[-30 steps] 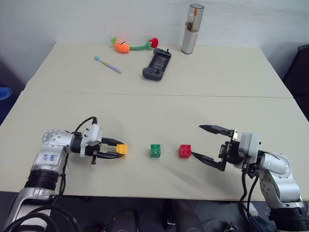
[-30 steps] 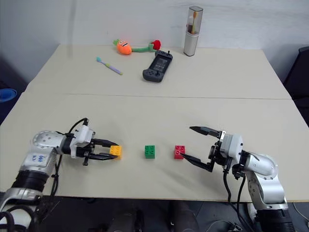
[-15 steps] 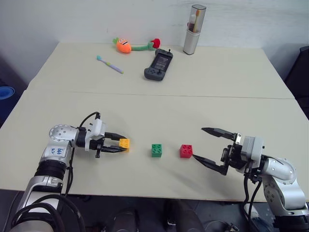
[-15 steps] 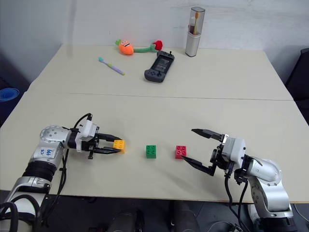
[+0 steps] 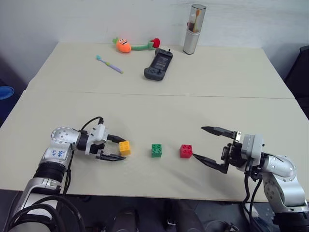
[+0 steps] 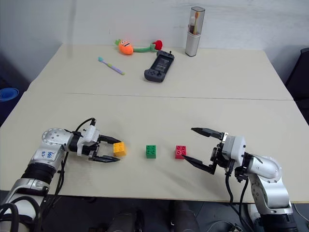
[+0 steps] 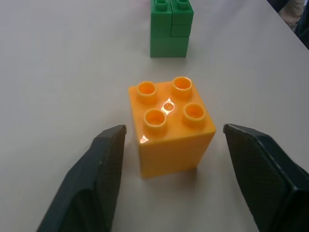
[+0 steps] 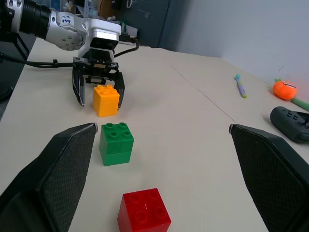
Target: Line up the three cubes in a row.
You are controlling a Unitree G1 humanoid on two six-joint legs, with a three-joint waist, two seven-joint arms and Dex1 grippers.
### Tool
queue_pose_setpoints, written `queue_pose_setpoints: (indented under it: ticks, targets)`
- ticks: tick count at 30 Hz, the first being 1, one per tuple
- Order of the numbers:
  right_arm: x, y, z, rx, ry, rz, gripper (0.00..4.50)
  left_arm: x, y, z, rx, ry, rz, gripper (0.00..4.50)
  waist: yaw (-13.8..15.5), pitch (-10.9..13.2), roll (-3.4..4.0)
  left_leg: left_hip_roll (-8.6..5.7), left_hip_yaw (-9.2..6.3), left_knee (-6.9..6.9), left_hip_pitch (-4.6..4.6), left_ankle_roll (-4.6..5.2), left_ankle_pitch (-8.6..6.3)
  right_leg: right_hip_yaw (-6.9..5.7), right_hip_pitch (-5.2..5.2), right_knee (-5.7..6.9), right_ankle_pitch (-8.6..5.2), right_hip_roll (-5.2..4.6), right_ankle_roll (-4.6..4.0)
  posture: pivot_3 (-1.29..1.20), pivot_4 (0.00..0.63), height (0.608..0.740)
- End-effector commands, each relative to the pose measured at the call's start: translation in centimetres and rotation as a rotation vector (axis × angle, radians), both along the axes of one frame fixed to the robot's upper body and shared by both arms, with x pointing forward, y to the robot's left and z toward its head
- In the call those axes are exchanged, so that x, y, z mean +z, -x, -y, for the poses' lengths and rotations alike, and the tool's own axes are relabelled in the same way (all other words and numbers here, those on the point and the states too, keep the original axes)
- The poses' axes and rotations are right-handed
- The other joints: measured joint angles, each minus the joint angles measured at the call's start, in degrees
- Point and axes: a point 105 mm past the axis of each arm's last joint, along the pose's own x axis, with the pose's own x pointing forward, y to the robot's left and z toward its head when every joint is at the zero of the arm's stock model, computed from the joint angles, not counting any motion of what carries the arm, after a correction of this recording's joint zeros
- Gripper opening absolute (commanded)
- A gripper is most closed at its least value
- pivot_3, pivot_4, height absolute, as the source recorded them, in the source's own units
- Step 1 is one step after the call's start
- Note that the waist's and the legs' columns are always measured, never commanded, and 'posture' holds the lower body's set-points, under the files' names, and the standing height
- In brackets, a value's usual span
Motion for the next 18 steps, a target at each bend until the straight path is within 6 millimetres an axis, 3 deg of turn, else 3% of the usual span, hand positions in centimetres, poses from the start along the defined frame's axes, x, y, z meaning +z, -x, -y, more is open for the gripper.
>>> queue_pose_setpoints:
  ticks: [1, 3, 6, 11, 15, 18]
  targets:
    - [1.7, 0.9, 0.9, 0.038, 0.04, 0.039, 4.5, 2.1, 0.7, -2.4, 0.042, 0.019, 0.046, 4.47, -0.2, 0.0, 0.01, 0.0, 0.02, -0.01, 0.0, 0.0, 0.0, 0.02, -0.01, 0.0, 0.0, 0.0, 0.0, 0.0, 0.15, 0.74]
    - [1.9, 1.0, 1.6, 0.037, 0.058, 0.023, 4.5, 2.6, 1.4, -3.4, 0.071, 0.016, 0.053, 4.47, -0.4, 0.0, 0.0, 0.07, 0.01, -0.01, -0.01, -0.01, -0.01, 0.02, -0.02, -0.02, 0.0, 0.05, 0.0, 0.0, 0.15, 0.74]
    - [1.4, 1.4, 4.5, 0.015, 0.224, -0.073, 4.5, 3.3, 3.5, -7.5, 0.225, -0.034, 0.058, 4.47, -0.7, 0.0, 0.03, 0.09, -0.01, -0.05, 0.0, 0.08, -0.06, 0.02, -0.01, -0.05, 0.0, 0.02, -0.01, 0.0, 0.15, 0.74]
    - [2.5, 0.9, 7.7, -0.05, 0.397, -0.146, 4.5, 5.1, 4.8, -10.7, 0.407, -0.095, 0.115, 4.47, -0.9, 0.0, 0.02, 0.1, -0.06, -0.09, 0.05, 0.31, -0.19, 0.0, 0.03, -0.11, -0.01, -0.06, -0.02, 0.0, 0.15, 0.74]
    - [2.4, 0.8, 8.7, -0.046, 0.475, -0.163, 4.5, 6.4, 4.9, -11.2, 0.473, -0.06, 0.14, 4.47, -0.3, 0.0, 0.03, 0.09, -0.07, -0.17, 0.09, 0.28, -0.22, 0.0, 0.04, -0.11, -0.03, -0.07, -0.05, 0.0, 0.15, 0.74]
    - [2.0, 0.3, 8.4, -0.054, 0.439, -0.154, 4.5, 6.0, 5.1, -11.2, 0.477, -0.063, 0.126, 4.47, -0.1, 0.0, 0.05, 0.09, -0.04, -0.17, 0.06, 0.26, -0.23, 0.0, 0.01, -0.13, -0.03, -0.04, -0.05, 0.0, 0.15, 0.74]
